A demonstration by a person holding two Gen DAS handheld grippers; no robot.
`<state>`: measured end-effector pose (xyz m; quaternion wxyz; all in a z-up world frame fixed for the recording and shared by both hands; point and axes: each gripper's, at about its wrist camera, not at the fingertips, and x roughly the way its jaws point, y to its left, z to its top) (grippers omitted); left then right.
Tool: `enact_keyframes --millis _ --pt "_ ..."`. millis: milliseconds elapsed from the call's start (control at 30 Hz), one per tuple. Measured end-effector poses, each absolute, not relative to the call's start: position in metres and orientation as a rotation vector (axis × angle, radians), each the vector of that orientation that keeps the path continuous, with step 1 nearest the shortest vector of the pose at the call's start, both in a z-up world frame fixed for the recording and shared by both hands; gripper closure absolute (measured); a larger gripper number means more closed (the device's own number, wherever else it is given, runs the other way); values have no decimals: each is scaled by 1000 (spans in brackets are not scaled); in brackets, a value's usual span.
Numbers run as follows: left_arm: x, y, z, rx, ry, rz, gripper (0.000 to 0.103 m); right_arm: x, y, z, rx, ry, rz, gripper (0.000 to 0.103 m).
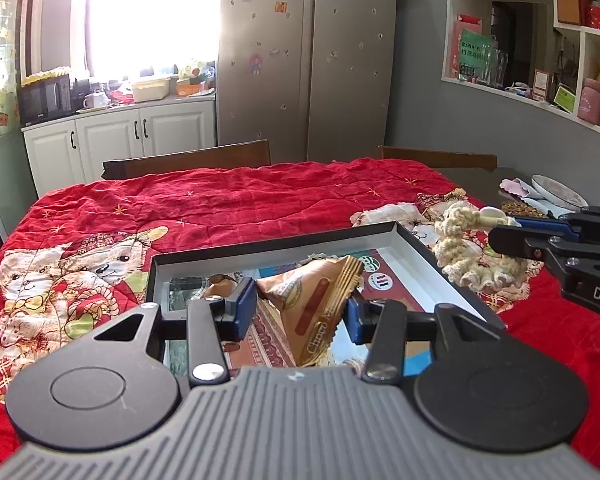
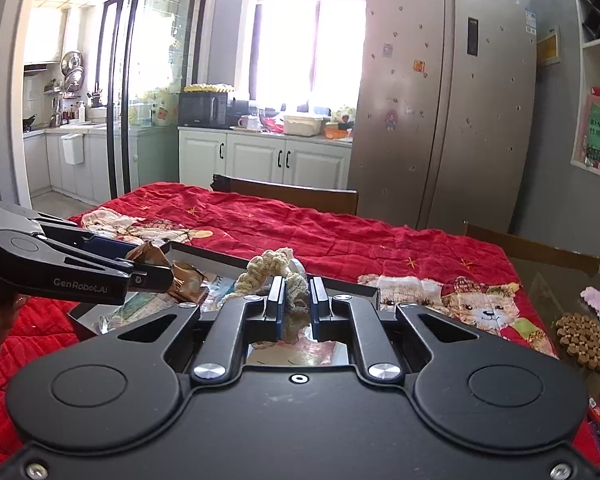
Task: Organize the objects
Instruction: 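Carry the candy with left tool while right tool carries scrunchie over the box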
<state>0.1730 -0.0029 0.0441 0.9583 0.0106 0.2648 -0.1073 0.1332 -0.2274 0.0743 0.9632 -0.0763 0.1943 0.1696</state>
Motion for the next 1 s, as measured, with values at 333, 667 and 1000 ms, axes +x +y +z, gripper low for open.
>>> enact_keyframes --millis 333,667,1000 --pt "202 -9 33 25 570 -194 54 172 -229 63 -128 428 290 91" --pt "228 -10 29 16 576 -169 54 216 -229 46 -83 473 258 91" --pt "254 -14 11 25 616 -141 54 254 -232 29 -30 512 226 91"
